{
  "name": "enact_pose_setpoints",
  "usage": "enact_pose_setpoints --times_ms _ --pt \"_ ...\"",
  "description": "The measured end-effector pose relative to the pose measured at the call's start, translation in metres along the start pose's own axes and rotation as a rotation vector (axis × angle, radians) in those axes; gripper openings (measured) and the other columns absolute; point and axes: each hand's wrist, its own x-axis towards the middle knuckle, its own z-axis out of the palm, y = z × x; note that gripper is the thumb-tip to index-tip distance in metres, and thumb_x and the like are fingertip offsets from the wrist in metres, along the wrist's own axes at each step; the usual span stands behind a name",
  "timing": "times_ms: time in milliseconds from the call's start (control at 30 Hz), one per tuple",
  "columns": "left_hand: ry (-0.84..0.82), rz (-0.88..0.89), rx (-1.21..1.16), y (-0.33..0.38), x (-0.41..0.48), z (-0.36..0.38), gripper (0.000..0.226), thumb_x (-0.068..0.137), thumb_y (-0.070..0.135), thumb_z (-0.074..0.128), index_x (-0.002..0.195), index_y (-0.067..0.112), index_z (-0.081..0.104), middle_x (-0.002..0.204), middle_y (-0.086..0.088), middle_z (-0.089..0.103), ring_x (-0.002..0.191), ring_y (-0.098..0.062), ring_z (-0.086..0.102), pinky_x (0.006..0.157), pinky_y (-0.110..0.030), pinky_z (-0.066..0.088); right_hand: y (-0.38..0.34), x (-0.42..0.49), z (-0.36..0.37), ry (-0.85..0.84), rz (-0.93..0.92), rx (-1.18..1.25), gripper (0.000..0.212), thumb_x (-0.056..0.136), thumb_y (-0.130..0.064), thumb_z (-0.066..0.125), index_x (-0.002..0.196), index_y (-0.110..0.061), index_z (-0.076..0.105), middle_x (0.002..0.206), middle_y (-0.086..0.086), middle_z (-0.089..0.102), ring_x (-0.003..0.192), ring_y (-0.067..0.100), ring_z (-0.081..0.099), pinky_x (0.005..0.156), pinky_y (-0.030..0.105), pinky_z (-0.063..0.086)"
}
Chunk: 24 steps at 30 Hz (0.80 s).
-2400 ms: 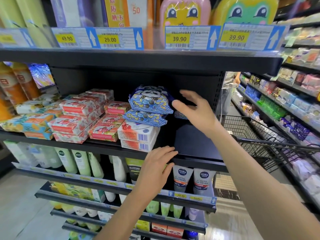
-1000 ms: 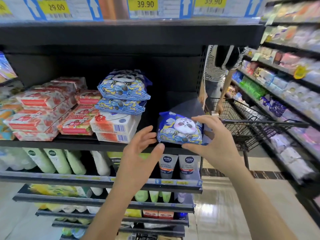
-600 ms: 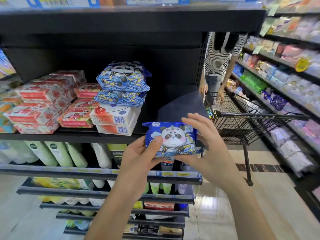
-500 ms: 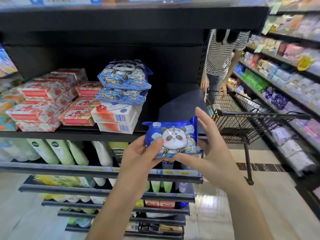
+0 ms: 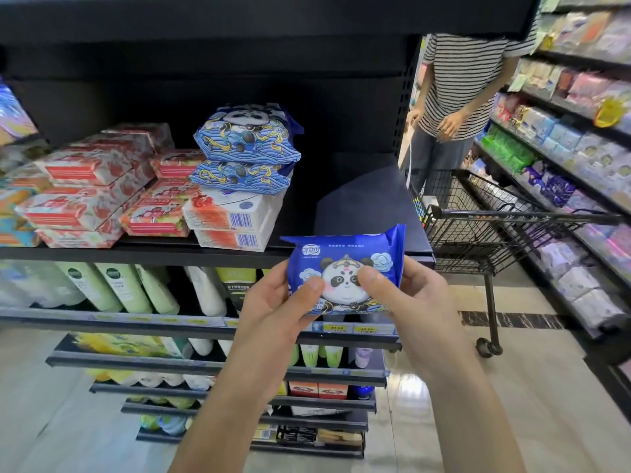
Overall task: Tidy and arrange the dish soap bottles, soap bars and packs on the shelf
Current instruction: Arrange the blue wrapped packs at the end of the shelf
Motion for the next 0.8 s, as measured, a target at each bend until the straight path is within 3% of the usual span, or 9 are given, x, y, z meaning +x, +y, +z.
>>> enact_pose_setpoints --times_ms 167,233,333,400,567,633,700,800 --pt "-0.018 -0.043 0.113 0.004 0.000 -0.005 0.038 0.092 0.033 0.072 0.128 0.022 0.065 0.121 0.002 0.075 0.115 -0.014 0.069 0.102 -0.042 0.052 0.006 0.000 -0.007 -0.021 -0.087 -0.018 0.036 0.081 -0.016 0.077 0.116 -0.013 0.071 0.111 0.007 0.077 0.105 0.028 0.073 0.089 0.038 0.058" --pt "-0.021 -0.063 0.163 0.005 0.001 -0.008 0.040 0.091 0.048 0.069 0.125 0.026 0.067 0.120 0.005 0.075 0.114 -0.011 0.069 0.101 -0.043 0.054 0.007 0.001 -0.010 -0.015 -0.136 -0.061 0.036 0.080 -0.011 0.079 0.114 -0.020 0.072 0.110 0.005 0.077 0.106 0.027 0.071 0.090 0.039 0.058" --pt "-0.009 -0.123 0.123 0.006 0.000 -0.008 0.068 0.075 0.068 0.069 0.126 0.023 0.067 0.122 0.001 0.074 0.114 -0.016 0.069 0.100 -0.045 0.056 0.009 0.003 -0.012 -0.014 -0.162 -0.090 0.045 0.079 0.002 0.080 0.105 -0.034 0.075 0.106 -0.001 0.078 0.104 0.019 0.071 0.087 0.033 0.059" --pt "0.002 -0.134 0.071 0.006 0.000 -0.006 0.069 0.076 0.066 0.074 0.125 0.018 0.065 0.119 -0.002 0.075 0.111 -0.020 0.072 0.099 -0.047 0.056 0.010 0.004 -0.011 -0.040 -0.171 -0.076 0.053 0.075 0.004 0.083 0.104 -0.040 0.076 0.105 -0.002 0.078 0.102 0.016 0.071 0.081 0.027 0.058" --pt "-0.007 -0.041 0.052 0.009 0.000 0.001 0.033 0.094 0.033 0.068 0.118 0.010 0.067 0.116 -0.009 0.076 0.111 -0.025 0.072 0.102 -0.041 0.055 0.010 0.001 -0.010 -0.076 -0.149 -0.040 0.058 0.070 -0.009 0.083 0.124 -0.023 0.068 0.116 0.000 0.075 0.110 0.014 0.069 0.081 0.022 0.057" --pt "0.018 -0.013 0.037 0.007 0.003 -0.001 0.033 0.093 0.029 0.072 0.117 0.007 0.069 0.117 -0.013 0.075 0.113 -0.028 0.071 0.104 -0.042 0.054 0.008 0.000 -0.012 -0.091 -0.073 -0.056 0.066 0.073 -0.020 0.091 0.132 -0.031 0.063 0.123 -0.003 0.071 0.115 0.014 0.067 0.084 0.026 0.058" --pt "0.049 0.000 0.034 0.006 0.005 -0.003 0.047 0.084 0.034 0.076 0.120 0.005 0.068 0.119 -0.014 0.074 0.115 -0.029 0.070 0.106 -0.046 0.052 0.006 0.000 -0.013 -0.074 0.018 -0.047 0.073 0.067 -0.042 0.091 0.133 -0.041 0.060 0.127 -0.002 0.069 0.110 0.019 0.071 0.093 0.042 0.058" --pt "0.066 0.010 0.056 0.002 0.008 -0.003 0.062 0.074 0.040 0.078 0.125 0.008 0.065 0.120 -0.013 0.074 0.117 -0.028 0.069 0.108 -0.049 0.050 0.002 0.000 -0.009 -0.020 0.080 -0.044 0.080 0.062 -0.059 0.089 0.133 -0.039 0.058 0.125 0.002 0.069 0.095 0.024 0.075 0.099 0.055 0.054"
